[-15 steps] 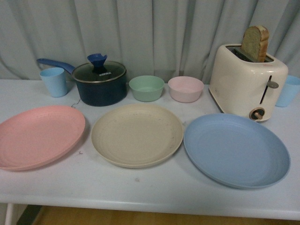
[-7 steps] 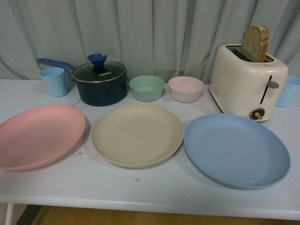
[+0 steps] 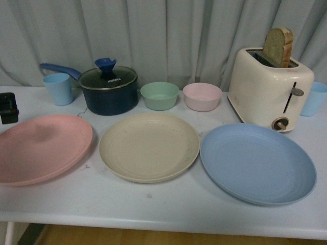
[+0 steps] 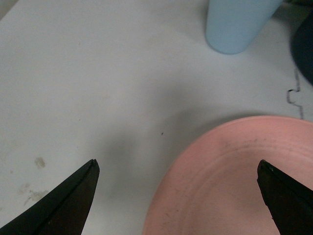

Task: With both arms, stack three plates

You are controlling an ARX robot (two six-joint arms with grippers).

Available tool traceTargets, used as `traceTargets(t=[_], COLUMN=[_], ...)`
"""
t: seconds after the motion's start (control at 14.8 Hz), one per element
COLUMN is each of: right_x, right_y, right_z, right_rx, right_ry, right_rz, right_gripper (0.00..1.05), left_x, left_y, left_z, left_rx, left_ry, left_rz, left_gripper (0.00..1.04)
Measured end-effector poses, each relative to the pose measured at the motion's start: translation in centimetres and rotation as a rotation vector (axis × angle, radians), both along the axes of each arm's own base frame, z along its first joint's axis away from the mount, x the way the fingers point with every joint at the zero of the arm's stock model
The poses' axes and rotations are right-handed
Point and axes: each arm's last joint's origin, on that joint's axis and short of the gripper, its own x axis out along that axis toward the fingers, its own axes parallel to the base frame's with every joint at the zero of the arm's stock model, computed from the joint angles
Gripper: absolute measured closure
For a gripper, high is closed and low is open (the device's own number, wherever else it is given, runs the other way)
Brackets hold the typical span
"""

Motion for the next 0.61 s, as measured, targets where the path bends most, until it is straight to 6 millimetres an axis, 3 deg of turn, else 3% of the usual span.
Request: traceTargets(t=[0.27, 0.47, 0.61], right_x=[0.0, 0.0, 0.0], right_y=[0.0, 0.0, 0.0], right_z=[0.0, 0.0, 0.0], right_rx=[0.000, 0.000, 0.000], right_ry=[0.000, 0.000, 0.000], right_rz=[0.000, 0.000, 0.000], right_gripper=[0.07, 0.07, 0.07], left_x=[-0.4, -1.3, -1.3], left_y=[3.0, 3.0, 2.6], left_z=[-2.4, -4.5, -4.7], left_rx=[-0.078, -0.120, -0.117], left_ry=[0.059, 0.147, 0.155], left_rz=[0.101, 0.067, 0.033], left_gripper=[0.07, 0.07, 0.28])
